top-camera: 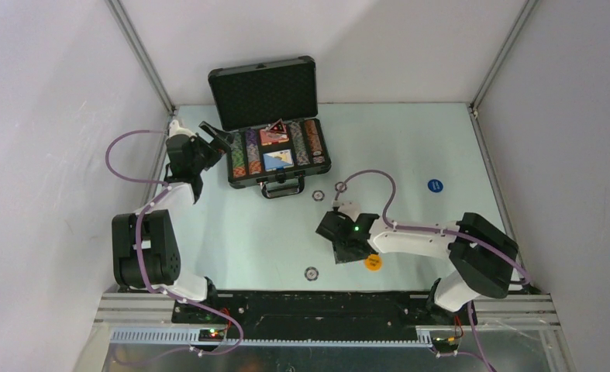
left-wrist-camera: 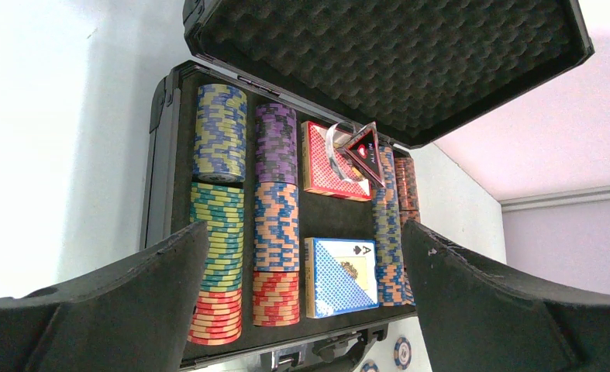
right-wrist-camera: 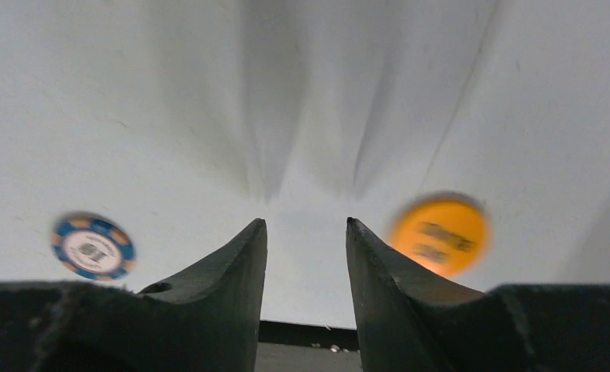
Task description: Pack up texas hold em set
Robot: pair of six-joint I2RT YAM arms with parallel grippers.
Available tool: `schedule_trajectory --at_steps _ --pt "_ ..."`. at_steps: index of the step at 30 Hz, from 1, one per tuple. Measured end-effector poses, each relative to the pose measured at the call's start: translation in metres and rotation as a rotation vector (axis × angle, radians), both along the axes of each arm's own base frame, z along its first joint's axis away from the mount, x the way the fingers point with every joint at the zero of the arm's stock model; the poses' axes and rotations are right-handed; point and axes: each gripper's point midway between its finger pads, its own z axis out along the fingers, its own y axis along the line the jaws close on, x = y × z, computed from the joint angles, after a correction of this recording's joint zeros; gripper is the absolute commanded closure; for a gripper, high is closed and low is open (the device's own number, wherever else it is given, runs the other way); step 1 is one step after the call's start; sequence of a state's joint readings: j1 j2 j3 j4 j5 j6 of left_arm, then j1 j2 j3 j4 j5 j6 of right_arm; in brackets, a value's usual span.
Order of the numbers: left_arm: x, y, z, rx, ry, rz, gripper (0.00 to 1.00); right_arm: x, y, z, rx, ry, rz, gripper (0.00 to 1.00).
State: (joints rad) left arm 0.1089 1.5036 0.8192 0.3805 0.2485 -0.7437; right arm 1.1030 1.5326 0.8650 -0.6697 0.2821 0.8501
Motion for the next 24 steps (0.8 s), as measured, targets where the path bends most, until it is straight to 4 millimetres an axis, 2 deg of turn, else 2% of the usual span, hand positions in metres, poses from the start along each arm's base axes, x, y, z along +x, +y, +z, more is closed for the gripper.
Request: schedule_trajectory --at_steps 7,9,12,13,16,22,24 --pt "0.0 0.0 0.0 0.0 0.0 0.0 0.02 0.049 0.025 0.021 0.048 -0.081 0.028 0.51" --pt "0.0 0.0 0.0 0.0 0.0 0.0 0.02 0.061 0.027 0.026 0.052 -0.105 0.028 0.47" --pt "0.0 0.0 0.0 0.0 0.0 0.0 0.02 0.071 0.019 0.027 0.031 -0.122 0.013 0.34" --pt "0.0 0.0 0.0 0.0 0.0 0.0 0.02 0.072 0.015 0.026 0.019 -0.122 0.003 0.29" --pt "0.0 0.0 0.0 0.0 0.0 0.0 0.02 0.069 -0.008 0.017 -0.005 -0.108 -0.041 0.23" --pt "0.0 0.0 0.0 0.0 0.0 0.0 0.02 0.037 -0.088 -0.001 -0.046 -0.052 -0.197 0.19" --pt "0.0 0.0 0.0 -0.001 0.0 0.0 0.02 0.027 -0.103 -0.003 -0.048 -0.04 -0.228 0.19"
